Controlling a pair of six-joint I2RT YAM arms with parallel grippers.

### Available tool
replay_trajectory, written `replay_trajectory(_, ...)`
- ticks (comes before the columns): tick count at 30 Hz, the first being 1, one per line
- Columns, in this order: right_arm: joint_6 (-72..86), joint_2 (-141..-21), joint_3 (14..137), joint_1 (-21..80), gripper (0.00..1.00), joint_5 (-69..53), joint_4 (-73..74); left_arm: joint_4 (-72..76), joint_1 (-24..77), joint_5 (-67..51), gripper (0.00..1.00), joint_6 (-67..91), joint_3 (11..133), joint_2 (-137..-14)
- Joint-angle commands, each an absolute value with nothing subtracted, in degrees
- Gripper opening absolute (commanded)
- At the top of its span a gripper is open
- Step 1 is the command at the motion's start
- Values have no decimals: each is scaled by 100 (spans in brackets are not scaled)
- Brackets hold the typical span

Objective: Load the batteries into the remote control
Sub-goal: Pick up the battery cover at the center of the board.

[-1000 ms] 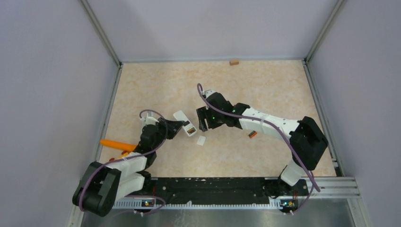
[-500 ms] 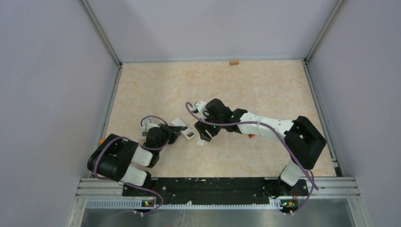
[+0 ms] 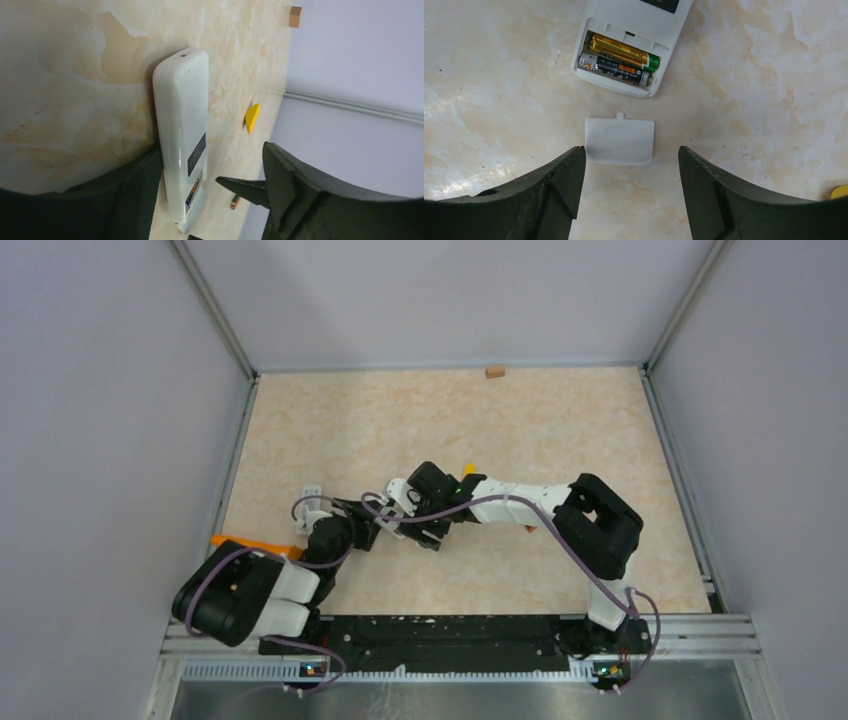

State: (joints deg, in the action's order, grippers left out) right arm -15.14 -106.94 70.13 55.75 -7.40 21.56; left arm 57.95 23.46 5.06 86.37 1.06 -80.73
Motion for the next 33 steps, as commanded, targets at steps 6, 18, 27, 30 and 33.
replay_trajectory(6,-2107,-11028,7726,5643,70,-852,2880,1588,2382,1309,95,8618,533,-5871)
replay_trajectory(18,-2000,-11380,8074,5839,70,-613,3337,-1043,2374,2164,99,8365,1332,-4607)
replay_trajectory(27,-1583,-11581,8293,5840,51,-380,3311,-1611,2369,2767,99,8223,1538,-4116)
replay_trajectory(30,-1495,-11577,8319,5836,38,-314,3304,-1719,2368,2765,99,8201,1562,-4050)
replay_trajectory(33,-1406,-11488,8295,5835,34,-158,3236,-1806,2373,2713,99,8128,1604,-3996)
